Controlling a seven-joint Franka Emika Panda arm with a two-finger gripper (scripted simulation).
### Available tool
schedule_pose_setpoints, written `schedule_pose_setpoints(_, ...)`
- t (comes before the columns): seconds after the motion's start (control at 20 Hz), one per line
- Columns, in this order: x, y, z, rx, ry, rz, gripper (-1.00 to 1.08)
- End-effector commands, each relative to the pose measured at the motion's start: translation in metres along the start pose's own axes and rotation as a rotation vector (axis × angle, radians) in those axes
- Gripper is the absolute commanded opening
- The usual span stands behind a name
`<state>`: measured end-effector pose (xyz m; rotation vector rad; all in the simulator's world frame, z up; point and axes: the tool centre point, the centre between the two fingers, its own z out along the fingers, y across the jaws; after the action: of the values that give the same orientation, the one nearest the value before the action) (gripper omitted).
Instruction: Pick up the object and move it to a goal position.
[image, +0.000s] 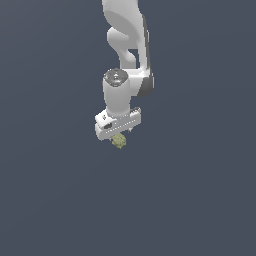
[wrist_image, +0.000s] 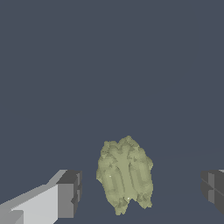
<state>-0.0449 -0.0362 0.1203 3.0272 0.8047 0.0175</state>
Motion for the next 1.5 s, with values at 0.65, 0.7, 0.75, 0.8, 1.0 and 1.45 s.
schedule_pose_setpoints(0.65,-0.030,-0.002,0.026,0.012,-0.007,-0.223,1.00)
schedule_pose_setpoints(0.7,-0.030,-0.002,0.026,0.012,-0.007,-0.228,1.00)
schedule_pose_setpoints(0.75,-0.031,-0.003,0.026,0.013,-0.007,-0.231,1.00)
schedule_pose_setpoints(0.8,-0.031,-0.003,0.027,0.013,-0.007,-0.232,1.00)
schedule_pose_setpoints(1.0,-0.031,-0.002,0.028,0.013,-0.007,-0.229,1.00)
schedule_pose_setpoints(1.45,-0.032,-0.004,0.063,0.013,-0.007,-0.232,1.00)
